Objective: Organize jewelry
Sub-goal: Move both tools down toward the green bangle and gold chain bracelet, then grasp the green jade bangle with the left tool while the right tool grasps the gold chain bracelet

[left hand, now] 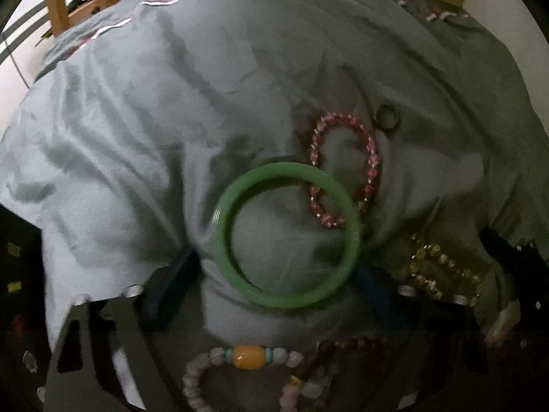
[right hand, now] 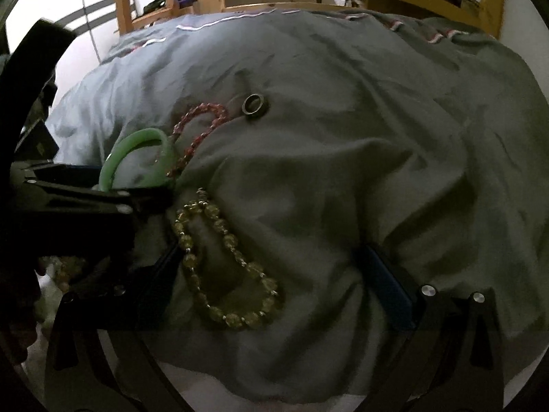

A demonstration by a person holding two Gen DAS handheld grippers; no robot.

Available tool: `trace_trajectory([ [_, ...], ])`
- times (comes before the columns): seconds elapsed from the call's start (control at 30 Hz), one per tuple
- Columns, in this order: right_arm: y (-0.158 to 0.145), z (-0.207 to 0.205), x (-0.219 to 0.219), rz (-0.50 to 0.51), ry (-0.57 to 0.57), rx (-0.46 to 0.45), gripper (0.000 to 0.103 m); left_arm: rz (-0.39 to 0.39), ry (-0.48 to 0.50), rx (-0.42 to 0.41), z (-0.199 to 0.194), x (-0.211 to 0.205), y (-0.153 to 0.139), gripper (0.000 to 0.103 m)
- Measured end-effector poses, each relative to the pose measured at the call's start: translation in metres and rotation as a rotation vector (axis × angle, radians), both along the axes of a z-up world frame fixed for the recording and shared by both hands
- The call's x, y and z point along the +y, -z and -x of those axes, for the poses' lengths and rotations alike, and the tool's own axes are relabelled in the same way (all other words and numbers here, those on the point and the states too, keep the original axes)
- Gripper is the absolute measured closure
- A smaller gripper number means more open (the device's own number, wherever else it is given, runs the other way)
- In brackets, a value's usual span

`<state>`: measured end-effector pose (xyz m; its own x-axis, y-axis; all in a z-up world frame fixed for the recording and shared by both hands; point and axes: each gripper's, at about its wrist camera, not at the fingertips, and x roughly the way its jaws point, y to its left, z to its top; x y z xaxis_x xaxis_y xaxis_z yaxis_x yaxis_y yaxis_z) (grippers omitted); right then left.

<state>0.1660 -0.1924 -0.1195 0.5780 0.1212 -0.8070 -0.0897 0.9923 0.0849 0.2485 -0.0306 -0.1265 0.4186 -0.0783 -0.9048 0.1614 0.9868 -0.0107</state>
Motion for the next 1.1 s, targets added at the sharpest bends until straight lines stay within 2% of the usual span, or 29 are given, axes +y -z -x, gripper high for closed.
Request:
trace_trajectory([
  [0.03,-0.002,0.003,-0.002,-0.019,0.000,-0.009,0.020,0.007,-0.009,-0.004,0.002,-0.001,-0.002,0.034],
  [0.1,-0.010,0.005,-0.007,-0.023,0.024,-0.035,0.061,0.022,-0.019,-0.007,0.000,0.000,-0.005,0.038],
  [0.17,-0.014,0.009,-0.008,-0.023,0.050,-0.054,0.073,0.014,-0.023,-0.019,0.002,0.000,-0.008,0.052],
  [0.27,-0.018,0.007,-0.019,-0.099,0.069,-0.051,0.083,0.023,-0.032,-0.036,0.000,0.002,-0.015,0.067],
  [0.3,-0.020,0.005,-0.022,-0.114,0.075,-0.054,0.086,0.029,-0.033,-0.038,0.000,0.001,-0.017,0.069],
  [0.4,-0.024,0.009,-0.023,-0.136,0.085,-0.078,0.092,0.050,-0.038,-0.035,-0.002,0.004,-0.020,0.076],
  [0.53,-0.030,0.018,-0.025,-0.159,0.086,-0.112,0.093,0.063,-0.019,-0.051,0.003,0.008,-0.024,0.090],
  [0.63,-0.032,0.024,-0.027,-0.169,0.087,-0.123,0.094,0.031,0.004,-0.086,0.012,0.009,-0.026,0.098],
  [0.7,-0.032,0.022,-0.028,-0.178,0.089,-0.122,0.094,-0.021,0.030,-0.128,0.013,0.002,-0.030,0.103],
  [0.77,-0.032,0.023,-0.029,-0.187,0.088,-0.123,0.094,-0.062,0.046,-0.166,0.015,-0.004,-0.033,0.103],
  [0.93,-0.035,0.025,-0.034,-0.234,0.081,-0.133,0.094,-0.058,0.062,-0.253,0.020,-0.009,-0.050,0.103],
  [1.1,-0.045,0.030,-0.035,-0.299,0.052,-0.192,0.095,-0.010,0.059,-0.245,0.020,-0.005,-0.053,0.103],
])
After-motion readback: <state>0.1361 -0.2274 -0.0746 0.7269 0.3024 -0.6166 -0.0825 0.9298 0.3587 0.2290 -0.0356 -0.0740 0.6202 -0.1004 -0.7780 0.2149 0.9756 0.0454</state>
